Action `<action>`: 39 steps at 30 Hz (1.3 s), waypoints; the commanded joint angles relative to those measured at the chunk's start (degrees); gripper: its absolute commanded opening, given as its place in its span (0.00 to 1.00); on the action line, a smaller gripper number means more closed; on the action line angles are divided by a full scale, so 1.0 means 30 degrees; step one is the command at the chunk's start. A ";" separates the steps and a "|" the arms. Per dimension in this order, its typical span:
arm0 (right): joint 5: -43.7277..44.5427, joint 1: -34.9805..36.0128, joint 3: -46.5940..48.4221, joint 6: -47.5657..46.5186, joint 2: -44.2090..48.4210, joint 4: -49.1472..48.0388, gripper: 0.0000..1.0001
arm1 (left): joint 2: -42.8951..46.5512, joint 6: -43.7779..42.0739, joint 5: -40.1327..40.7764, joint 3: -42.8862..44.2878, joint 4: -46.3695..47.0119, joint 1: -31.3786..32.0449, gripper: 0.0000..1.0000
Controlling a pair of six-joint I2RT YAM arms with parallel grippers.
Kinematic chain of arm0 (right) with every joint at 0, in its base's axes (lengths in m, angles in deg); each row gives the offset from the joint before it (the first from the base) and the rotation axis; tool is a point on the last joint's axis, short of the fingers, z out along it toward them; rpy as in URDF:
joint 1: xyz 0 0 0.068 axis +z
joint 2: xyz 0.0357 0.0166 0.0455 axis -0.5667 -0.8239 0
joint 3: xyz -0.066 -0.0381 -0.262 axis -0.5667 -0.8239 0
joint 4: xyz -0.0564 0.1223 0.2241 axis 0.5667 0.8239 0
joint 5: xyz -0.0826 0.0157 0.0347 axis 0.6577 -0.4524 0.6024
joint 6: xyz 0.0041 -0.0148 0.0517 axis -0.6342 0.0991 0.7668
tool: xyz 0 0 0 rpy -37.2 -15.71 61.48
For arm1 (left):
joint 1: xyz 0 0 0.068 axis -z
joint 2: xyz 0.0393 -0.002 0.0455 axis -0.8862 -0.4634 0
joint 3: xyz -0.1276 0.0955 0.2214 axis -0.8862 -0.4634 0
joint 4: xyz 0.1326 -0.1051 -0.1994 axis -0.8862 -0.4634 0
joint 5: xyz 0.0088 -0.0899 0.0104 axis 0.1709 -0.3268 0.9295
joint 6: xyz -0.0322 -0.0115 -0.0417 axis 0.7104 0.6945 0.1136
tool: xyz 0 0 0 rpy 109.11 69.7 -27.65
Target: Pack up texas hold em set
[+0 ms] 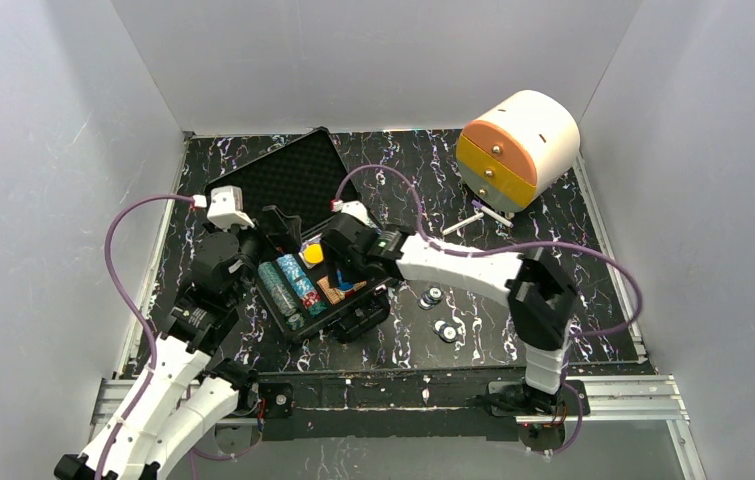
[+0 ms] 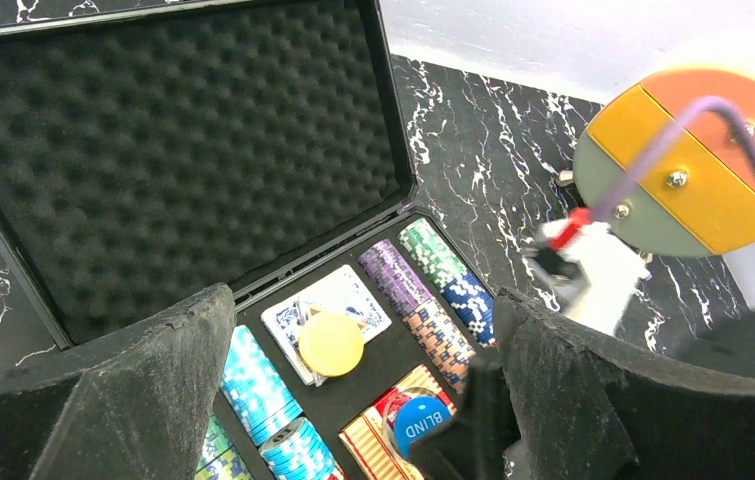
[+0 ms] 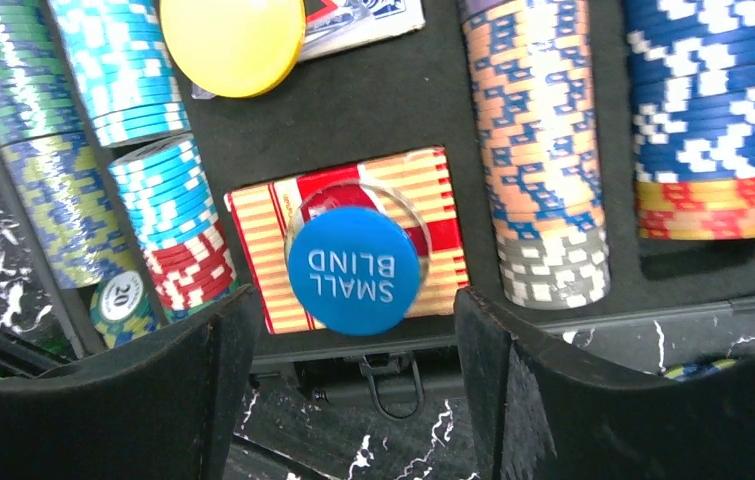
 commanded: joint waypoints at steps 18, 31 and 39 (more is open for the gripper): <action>0.5112 -0.2977 -1.0592 0.5416 1.1586 0.0630 0.82 | -0.2094 0.0718 -0.1006 0.1251 0.0050 0.0063 0.98; 0.0224 -0.6348 -1.1972 0.5374 0.9363 0.0047 0.83 | -0.1460 0.0647 -0.1130 0.0774 0.0416 0.0063 0.98; -0.0791 -0.7304 -1.1037 0.5321 0.7270 -0.0393 0.78 | -0.1417 0.0630 -0.1252 0.0832 0.0345 0.0063 0.98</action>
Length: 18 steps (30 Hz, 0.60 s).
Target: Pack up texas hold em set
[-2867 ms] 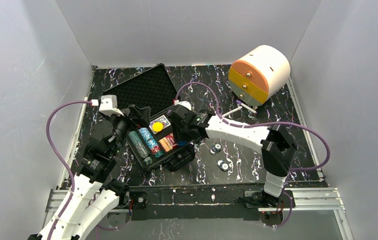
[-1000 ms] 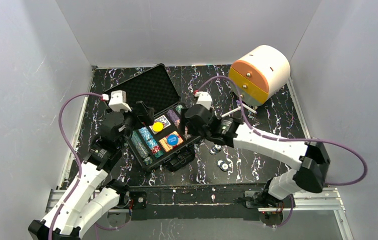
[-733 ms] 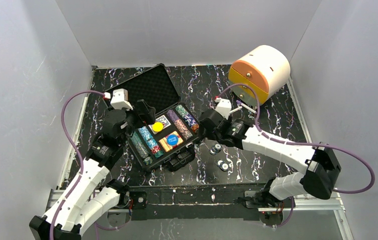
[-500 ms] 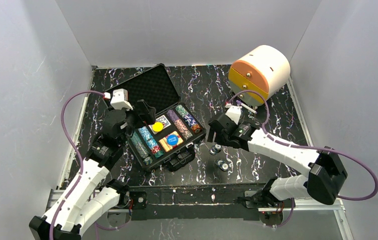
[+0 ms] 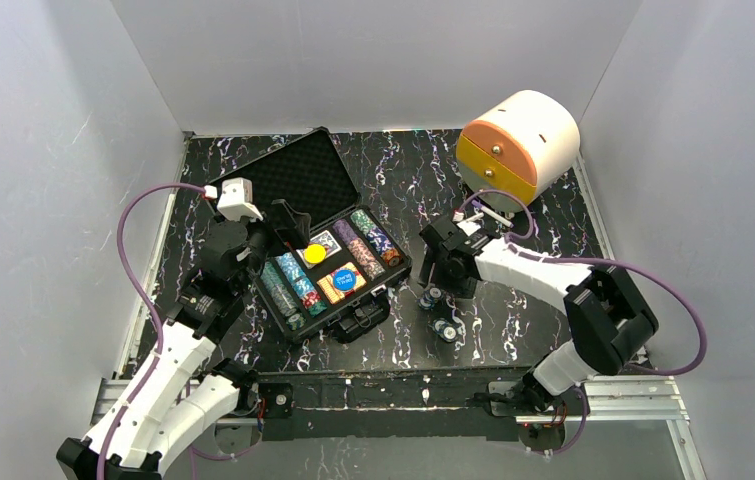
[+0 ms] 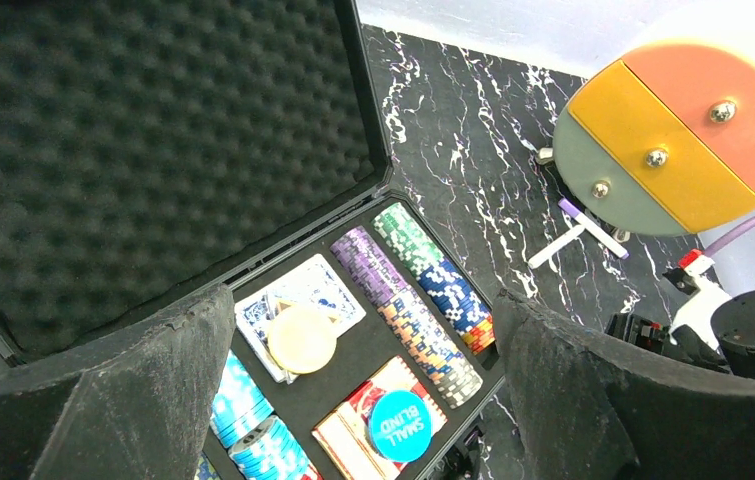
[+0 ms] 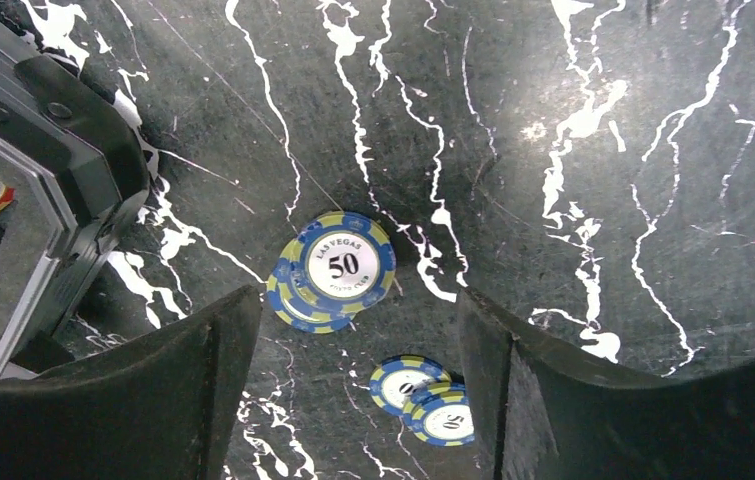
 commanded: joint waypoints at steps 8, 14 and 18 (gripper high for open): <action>-0.1092 -0.0889 0.1444 -0.1139 -0.1782 -0.1221 0.71 | 0.0245 -0.0018 -0.0134 0.0215 0.0174 0.0063 0.98; -0.1194 -0.1075 0.1779 -0.1661 -0.2551 -0.1018 0.65 | 0.0106 -0.0003 -0.0222 0.0301 0.0060 0.0063 0.98; -0.0910 -0.1064 0.1805 -0.2119 -0.2746 -0.1048 0.59 | 0.0053 -0.0004 -0.0044 0.0326 -0.0043 0.0063 0.98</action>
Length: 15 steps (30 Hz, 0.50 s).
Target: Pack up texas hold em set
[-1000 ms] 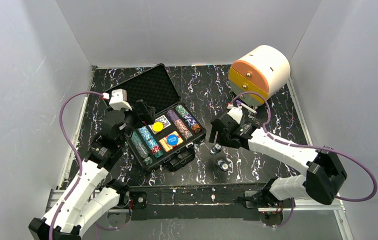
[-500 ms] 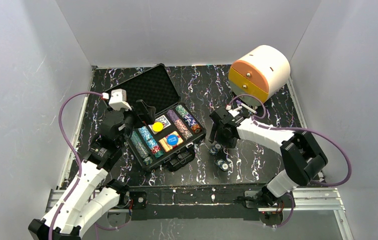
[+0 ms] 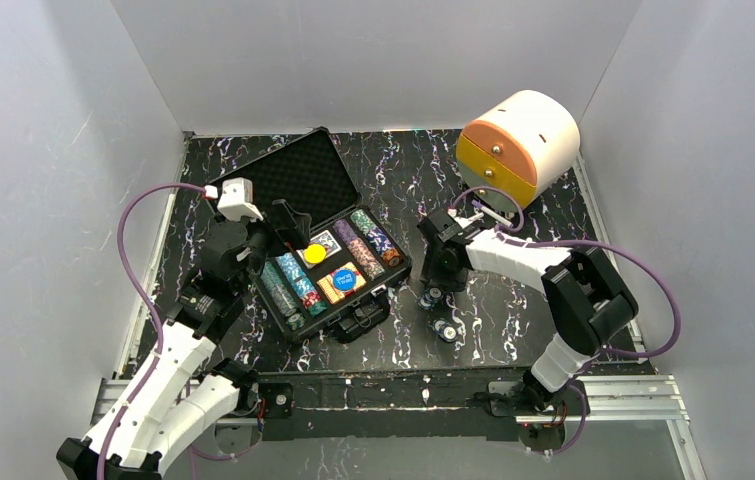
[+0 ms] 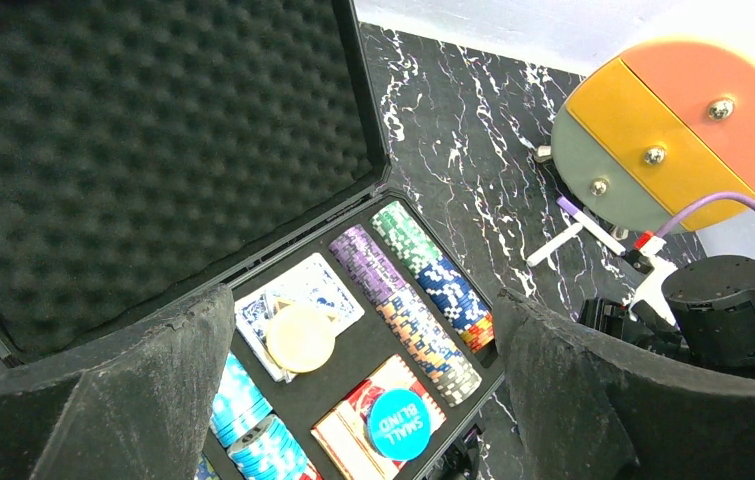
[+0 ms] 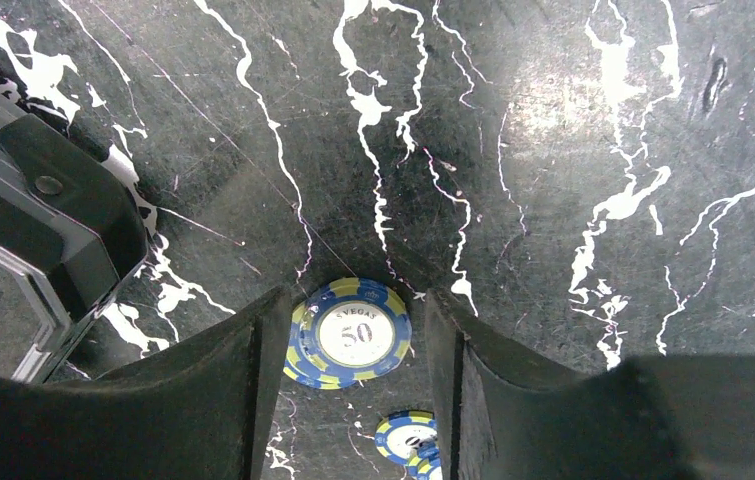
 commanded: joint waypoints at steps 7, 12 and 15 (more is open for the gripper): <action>-0.0230 -0.0016 0.0978 -0.0977 -0.0571 0.0269 0.52 | 0.0237 0.0053 0.0393 0.0308 -0.0126 0.0063 0.98; -0.0464 0.0016 0.0736 -0.0822 -0.0479 0.0213 0.50 | 0.0360 0.0048 0.0157 0.0194 0.0093 0.0052 0.98; -0.1097 0.0008 0.0540 -0.0772 -0.0319 -0.0091 0.50 | 0.0361 0.0055 0.0256 0.0217 0.0026 0.0034 0.98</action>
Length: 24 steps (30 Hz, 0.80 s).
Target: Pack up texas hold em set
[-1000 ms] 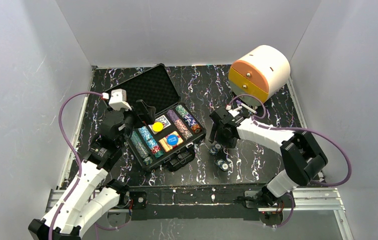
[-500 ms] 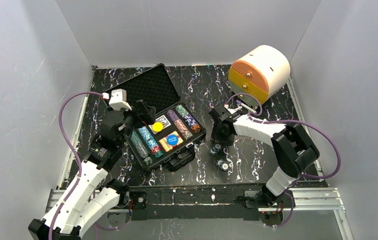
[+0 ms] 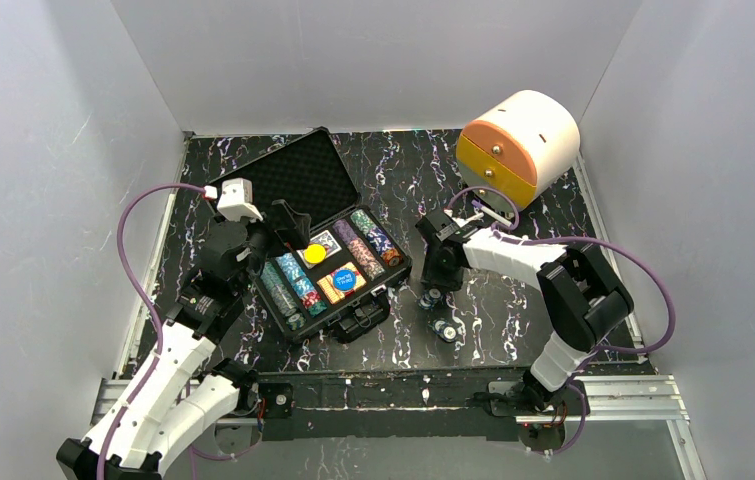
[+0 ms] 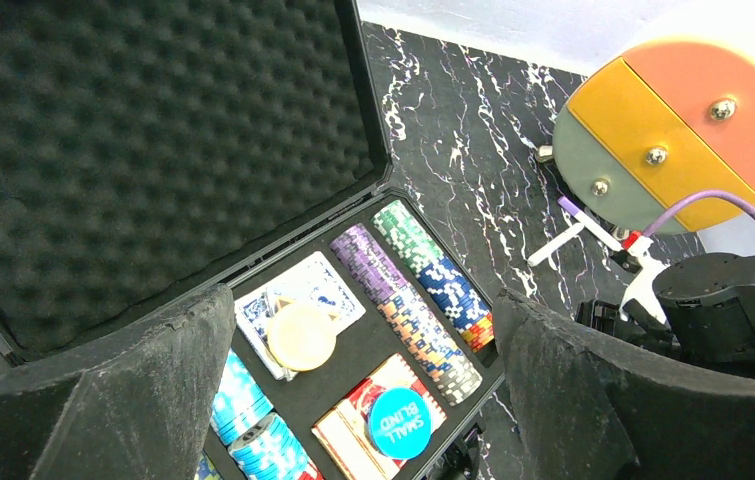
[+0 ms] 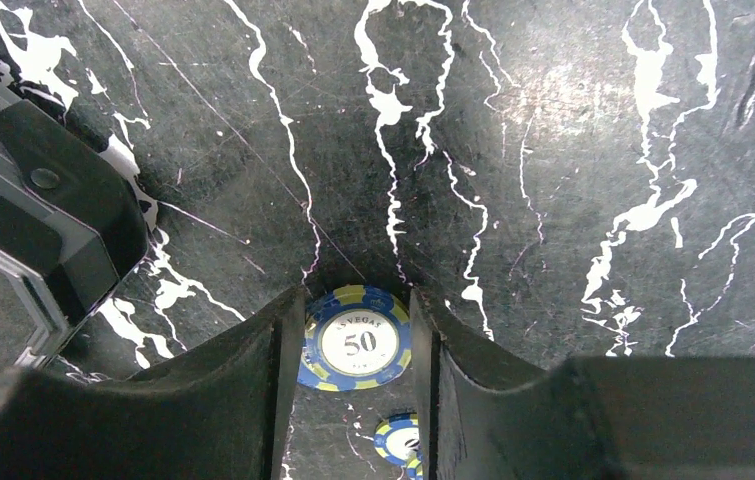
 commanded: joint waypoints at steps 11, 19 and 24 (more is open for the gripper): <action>-0.2330 0.0003 -0.0150 0.0000 0.1229 -0.0361 0.47 | 0.0331 0.0085 0.0261 0.0160 0.0093 0.0038 0.98; -0.2741 0.0094 -0.0210 -0.0072 0.1732 -0.0176 0.47 | 0.0406 0.0085 0.0345 0.0162 0.0065 0.0045 0.98; -0.2963 0.0184 -0.0159 -0.0215 0.1703 -0.0098 0.47 | 0.0464 0.0085 0.0410 0.0162 0.0034 0.0034 0.98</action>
